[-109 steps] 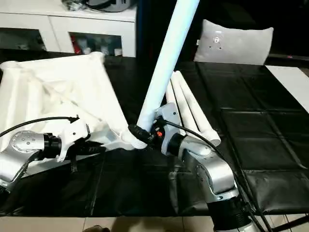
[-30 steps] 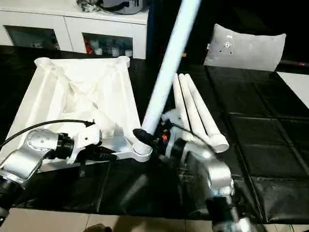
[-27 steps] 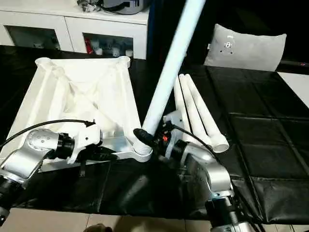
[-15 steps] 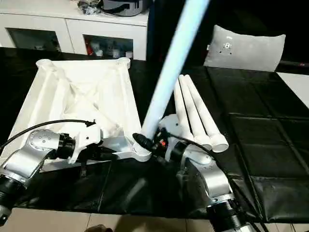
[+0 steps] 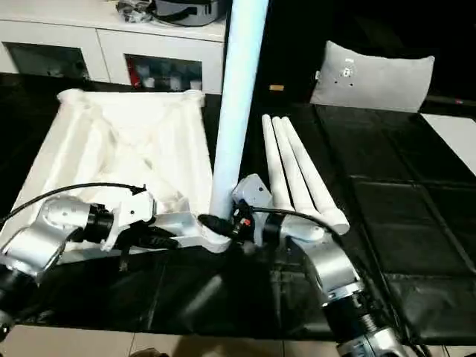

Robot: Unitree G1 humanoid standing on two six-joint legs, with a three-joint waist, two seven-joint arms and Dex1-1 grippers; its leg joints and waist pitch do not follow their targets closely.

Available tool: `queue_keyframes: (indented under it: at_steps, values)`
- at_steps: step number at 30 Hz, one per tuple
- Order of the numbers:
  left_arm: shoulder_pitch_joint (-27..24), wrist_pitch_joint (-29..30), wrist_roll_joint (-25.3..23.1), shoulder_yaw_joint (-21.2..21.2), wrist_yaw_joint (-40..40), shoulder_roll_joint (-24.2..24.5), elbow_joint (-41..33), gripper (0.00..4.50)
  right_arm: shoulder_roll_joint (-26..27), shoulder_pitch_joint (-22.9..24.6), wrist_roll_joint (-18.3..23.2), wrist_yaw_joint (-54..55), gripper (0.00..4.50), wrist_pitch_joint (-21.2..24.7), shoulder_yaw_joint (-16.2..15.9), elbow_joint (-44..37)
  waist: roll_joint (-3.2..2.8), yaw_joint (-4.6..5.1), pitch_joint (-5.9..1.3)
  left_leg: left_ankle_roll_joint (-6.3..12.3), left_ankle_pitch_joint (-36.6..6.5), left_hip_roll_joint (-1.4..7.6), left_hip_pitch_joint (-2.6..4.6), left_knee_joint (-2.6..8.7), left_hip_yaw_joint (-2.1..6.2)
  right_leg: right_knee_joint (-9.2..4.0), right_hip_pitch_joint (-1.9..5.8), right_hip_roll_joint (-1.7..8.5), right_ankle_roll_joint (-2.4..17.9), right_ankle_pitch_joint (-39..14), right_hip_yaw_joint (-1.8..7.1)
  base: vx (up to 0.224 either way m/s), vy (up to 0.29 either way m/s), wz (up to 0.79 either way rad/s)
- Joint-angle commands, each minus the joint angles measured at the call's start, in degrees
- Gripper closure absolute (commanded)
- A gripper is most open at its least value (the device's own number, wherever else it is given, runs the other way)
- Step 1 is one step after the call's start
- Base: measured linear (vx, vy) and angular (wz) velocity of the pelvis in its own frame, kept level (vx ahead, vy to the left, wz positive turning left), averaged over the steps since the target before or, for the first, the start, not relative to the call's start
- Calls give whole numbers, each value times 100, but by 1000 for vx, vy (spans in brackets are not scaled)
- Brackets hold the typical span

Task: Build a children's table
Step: Insert table leg to table base

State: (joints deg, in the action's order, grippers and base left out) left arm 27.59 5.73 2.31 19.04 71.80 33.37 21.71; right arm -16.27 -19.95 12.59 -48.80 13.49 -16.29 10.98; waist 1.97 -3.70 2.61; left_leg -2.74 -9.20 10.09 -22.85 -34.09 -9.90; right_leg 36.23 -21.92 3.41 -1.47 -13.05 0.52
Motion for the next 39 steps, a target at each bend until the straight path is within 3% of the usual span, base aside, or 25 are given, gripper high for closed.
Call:
queue_keyframes:
  at_steps: [1, 5, 8, 12, 13, 14, 15, 16, 17, 18, 19, 20, 23, 24, 25, 26, 27, 30, 35, 36, 38, 39]
  values:
    - [447, -269, -37, -123, -55, 24, -99, 450, -149, 426, -397, -293, 258, 639, -728, 535, -104, 72, -182, -296, -2226, 265, 238, 539, 95, -488, -18, 316, 1077, -1074, 134, 0, 0, 0]
    - [511, -165, -115, -207, -229, 46, -15, 450, -47, 324, -374, -196, 258, 658, -682, 617, -103, 92, -163, -317, -2326, 274, 246, 563, 99, -507, -17, 330, 1084, -1180, 132, 0, 0, 0]
    - [316, 201, -66, -392, -489, 134, -305, 450, 180, 243, -369, 160, 258, 684, -486, 723, -87, 106, -173, -368, -2491, 277, 260, 568, 108, -526, -34, 355, 1058, -1523, 139, 0, 0, 0]
    - [-29, 695, 27, -627, -725, 202, -875, 450, 389, 170, -406, 613, 258, 742, -284, 846, -80, 197, -119, -549, -2902, 284, 243, 620, 168, -575, -63, 381, 959, -2284, 140, 0, 0, 0]
    - [-454, 1232, 98, -813, -938, 226, -1596, 450, 523, 112, -470, 979, 258, 777, -169, 969, -82, 226, -128, -572, -2961, 292, 249, 618, 178, -567, -69, 382, 966, -2308, 139, 0, 0, 0]
    - [-575, 1387, 109, -859, -999, 226, -1806, 450, 563, 95, -479, 1075, 258, 794, -136, 1004, -65, 256, -122, -573, -2932, 296, 230, 632, 180, -563, -57, 381, 992, -2253, 141, 0, 0, 0]
    - [-731, 1612, 111, -914, -1098, 213, -2093, 450, 619, 67, -496, 1208, 258, 810, -91, 1049, -75, 305, -103, -563, -2910, 279, 175, 653, 200, -560, -36, 365, 979, -2267, 118, 0, 0, 0]
    - [-811, 1739, 110, -938, -1157, 204, -2248, 450, 651, 49, -504, 1280, 258, 821, -65, 1074, -82, 320, -110, -578, -2938, 280, 192, 649, 193, -557, -48, 357, 973, -2271, 121, 0, 0, 0]
    - [-987, 2131, 121, -982, -1322, 104, -2704, 450, 738, -25, -509, 1429, 258, 810, -1, 1169, -44, 363, -116, -565, -3021, 281, 214, 631, 191, -583, -73, 349, 966, -2323, 126, 0, 0, 0]
    - [-1030, 2238, 128, -990, -1368, 81, -2824, 450, 762, -44, -511, 1467, 258, 807, 16, 1195, -63, 381, -104, -556, -2996, 278, 209, 623, 190, -584, -84, 353, 993, -2290, 138, 0, 0, 0]
    - [-1200, 2778, 122, -1005, -1611, -77, -3394, 450, 885, -156, -511, 1643, 258, 785, 103, 1337, -34, 404, -113, -555, -3018, 284, 232, 602, 179, -583, -93, 360, 997, -2322, 152, 0, 0, 0]
    - [-1200, 2778, 122, -1005, -1611, -77, -3394, 450, 885, -156, -511, 1643, 258, 785, 103, 1337, -45, 406, -92, -539, -3013, 276, 224, 604, 188, -603, -110, 354, 983, -2372, 148, 0, 0, 0]
    - [-1285, 3679, 39, -889, -2063, -418, -4208, 450, 1043, -367, -539, 1817, 258, 769, 176, 1599, -3, 429, -134, -485, -2744, 276, 190, 593, 162, -578, -75, 324, 957, -2049, 156, 0, 0, 0]
    - [-1285, 3764, 32, -870, -2111, -455, -4286, 450, 1054, -389, -537, 1823, 258, 761, 176, 1631, -14, 429, -144, -448, -2578, 264, 170, 586, 154, -565, -63, 304, 968, -1795, 144, 0, 0, 0]
    - [-1251, 3852, 0, -827, -2196, -506, -4344, 450, 1084, -422, -495, 1816, 258, 764, 189, 1676, 17, 429, -176, -394, -2341, 259, 150, 566, 133, -541, -32, 292, 994, -1469, 144, 0, 0, 0]
    - [-1241, 3855, -9, -821, -2211, -516, -4338, 450, 1087, -425, -491, 1813, 258, 765, 189, 1680, -1, 411, -178, -371, -2230, 261, 150, 562, 131, -536, -36, 292, 1006, -1312, 145, 0, 0, 0]
    - [-1139, 3826, -146, -753, -2387, -592, -4230, 450, 1118, -447, -451, 1740, 258, 768, 164, 1700, 36, 414, -178, -307, -2117, 253, 129, 553, 110, -532, -26, 282, 1019, -1168, 142, 0, 0, 0]
    - [-1089, 3577, -411, -610, -2488, -433, -4037, 450, 1125, -429, -451, 1631, 258, 758, 109, 1681, 23, 385, -169, -304, -2240, 254, 150, 550, 106, -565, -49, 286, 934, -1411, 145, 0, 0, 0]
    - [-1032, 3763, -414, -597, -2591, -347, -4106, 450, 1200, -436, -305, 1569, 258, 796, 230, 1760, 12, 367, -169, -397, -2350, 254, 154, 557, 111, -562, -60, 283, 898, -1506, 138, 0, 0, 0]
    - [-1013, 3685, -461, -551, -2591, -279, -4052, 450, 1199, -459, -307, 1531, 258, 694, 236, 1814, -16, 364, -179, -418, -2385, 255, 162, 556, 116, -565, -63, 286, 893, -1539, 139, 0, 0, 0]
    - [-1017, 3543, -476, -536, -2619, -296, -3963, 450, 1208, -497, -325, 1565, 202, 585, 275, 1894, -9, 371, -172, -430, -2442, 257, 160, 561, 121, -565, -72, 283, 898, -1575, 133, 0, 0, 0]
    - [-1021, 3485, -439, -549, -2617, -333, -3929, 450, 1220, -517, -325, 1591, 202, 544, 307, 1938, -9, 371, -168, -439, -2510, 256, 172, 557, 119, -577, -87, 285, 898, -1656, 135, 0, 0, 0]
